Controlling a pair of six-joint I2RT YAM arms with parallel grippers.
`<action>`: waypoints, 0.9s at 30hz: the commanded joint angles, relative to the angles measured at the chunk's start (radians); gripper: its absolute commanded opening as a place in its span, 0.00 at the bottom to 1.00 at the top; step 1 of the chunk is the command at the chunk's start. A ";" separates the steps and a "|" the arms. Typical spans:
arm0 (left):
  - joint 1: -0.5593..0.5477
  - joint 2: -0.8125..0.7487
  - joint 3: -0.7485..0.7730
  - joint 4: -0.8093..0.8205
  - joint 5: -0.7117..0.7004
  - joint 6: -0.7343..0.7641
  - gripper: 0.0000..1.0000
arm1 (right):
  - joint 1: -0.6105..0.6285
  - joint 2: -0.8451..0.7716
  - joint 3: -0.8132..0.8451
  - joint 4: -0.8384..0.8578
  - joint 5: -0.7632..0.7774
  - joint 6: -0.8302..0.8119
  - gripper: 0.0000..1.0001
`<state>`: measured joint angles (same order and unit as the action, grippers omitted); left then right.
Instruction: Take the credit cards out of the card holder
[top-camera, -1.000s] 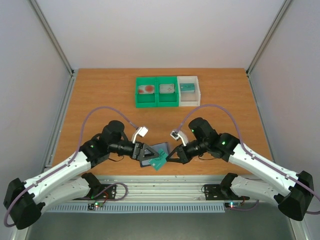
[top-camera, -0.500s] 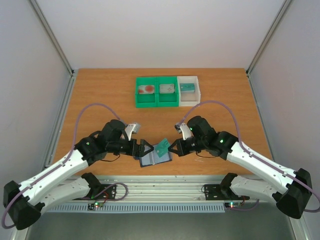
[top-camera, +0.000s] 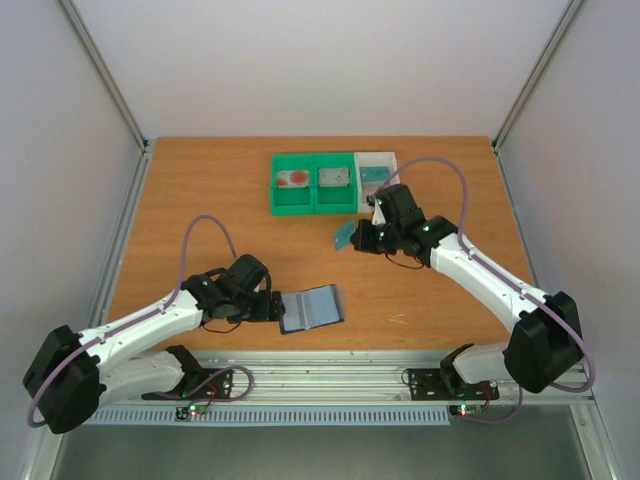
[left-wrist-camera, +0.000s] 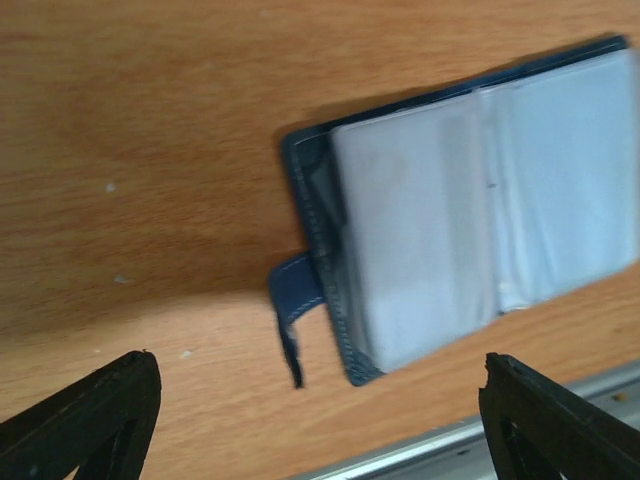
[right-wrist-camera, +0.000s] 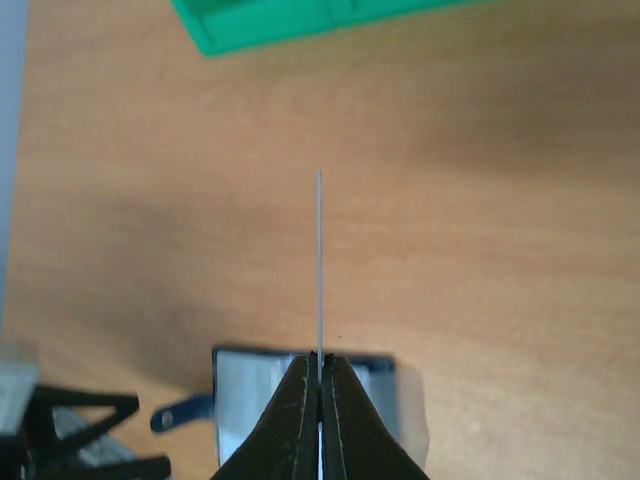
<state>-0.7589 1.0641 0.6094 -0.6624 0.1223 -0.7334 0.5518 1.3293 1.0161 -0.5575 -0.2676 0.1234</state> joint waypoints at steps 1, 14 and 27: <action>-0.001 0.018 -0.047 0.101 -0.047 -0.036 0.86 | -0.076 0.054 0.095 0.009 0.044 -0.017 0.01; -0.001 0.032 -0.137 0.343 0.039 -0.047 0.62 | -0.260 0.276 0.409 -0.089 0.135 -0.107 0.01; 0.000 0.105 -0.113 0.439 0.147 -0.027 0.59 | -0.344 0.505 0.633 -0.092 0.202 -0.227 0.01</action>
<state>-0.7589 1.1687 0.4866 -0.3531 0.2008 -0.7712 0.2535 1.7737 1.5894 -0.6365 -0.0631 -0.0605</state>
